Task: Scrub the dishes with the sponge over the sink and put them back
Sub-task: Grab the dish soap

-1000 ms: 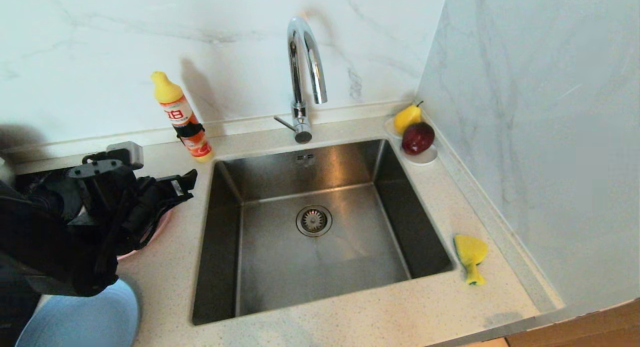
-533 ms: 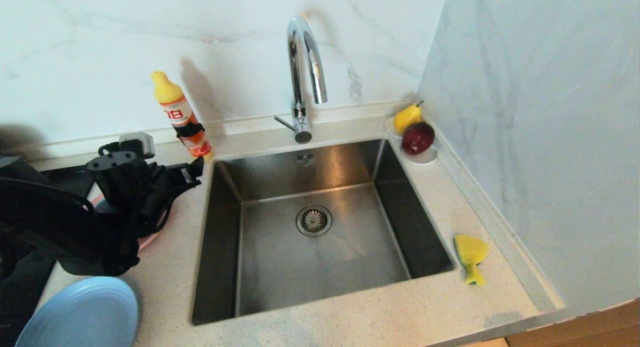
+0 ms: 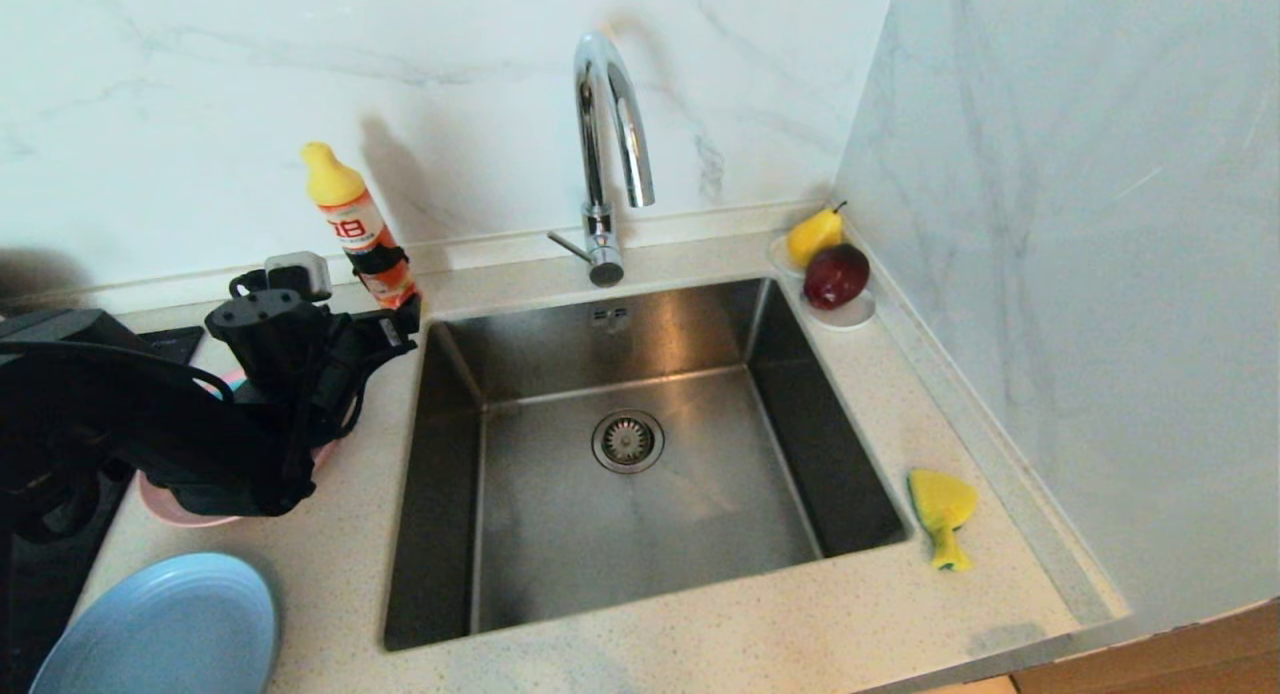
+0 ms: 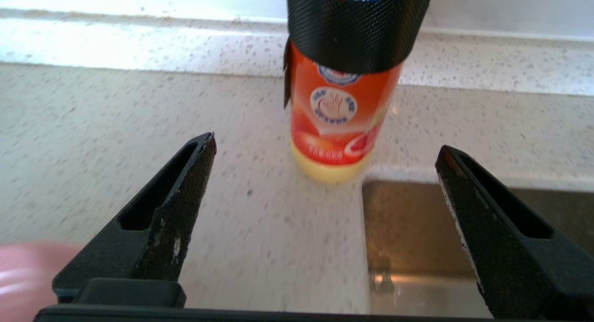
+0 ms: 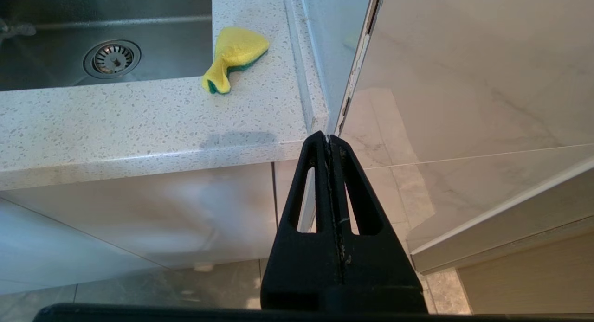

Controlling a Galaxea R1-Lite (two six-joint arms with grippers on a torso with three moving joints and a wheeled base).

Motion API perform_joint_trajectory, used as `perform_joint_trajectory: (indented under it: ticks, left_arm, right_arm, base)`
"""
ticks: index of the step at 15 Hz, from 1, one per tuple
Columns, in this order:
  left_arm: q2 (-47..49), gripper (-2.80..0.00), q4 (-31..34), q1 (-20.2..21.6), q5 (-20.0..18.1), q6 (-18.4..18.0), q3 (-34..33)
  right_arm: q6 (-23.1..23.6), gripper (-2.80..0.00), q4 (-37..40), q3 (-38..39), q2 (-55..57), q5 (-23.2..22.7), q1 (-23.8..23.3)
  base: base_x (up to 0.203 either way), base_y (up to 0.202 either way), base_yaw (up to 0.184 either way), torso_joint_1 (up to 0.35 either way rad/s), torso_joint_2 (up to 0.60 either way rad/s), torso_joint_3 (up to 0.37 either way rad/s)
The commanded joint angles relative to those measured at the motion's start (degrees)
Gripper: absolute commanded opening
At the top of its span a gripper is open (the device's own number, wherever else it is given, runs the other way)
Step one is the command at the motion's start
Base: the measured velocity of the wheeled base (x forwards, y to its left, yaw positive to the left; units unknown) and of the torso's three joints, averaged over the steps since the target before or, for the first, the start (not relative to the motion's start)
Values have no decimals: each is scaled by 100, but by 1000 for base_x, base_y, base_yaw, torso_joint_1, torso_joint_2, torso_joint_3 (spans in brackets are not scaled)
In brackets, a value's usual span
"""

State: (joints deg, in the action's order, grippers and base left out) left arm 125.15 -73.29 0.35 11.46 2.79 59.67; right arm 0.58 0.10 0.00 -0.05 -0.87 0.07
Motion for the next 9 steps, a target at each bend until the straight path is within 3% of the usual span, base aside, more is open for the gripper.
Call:
perform_joint_trajectory:
  ticks: [1,9]
  left_arm:
    - [203,0,-34,0,6,-22,268]
    - [560,0,82,0,32,-103,975]
  right_arm:
    - [4,-280,-1,0,-4,0,1]
    - [4,-280,-1,0,-4,0,1]
  base:
    - [0,0,0,0,0,0]
    - [0,0,0,0,0,0]
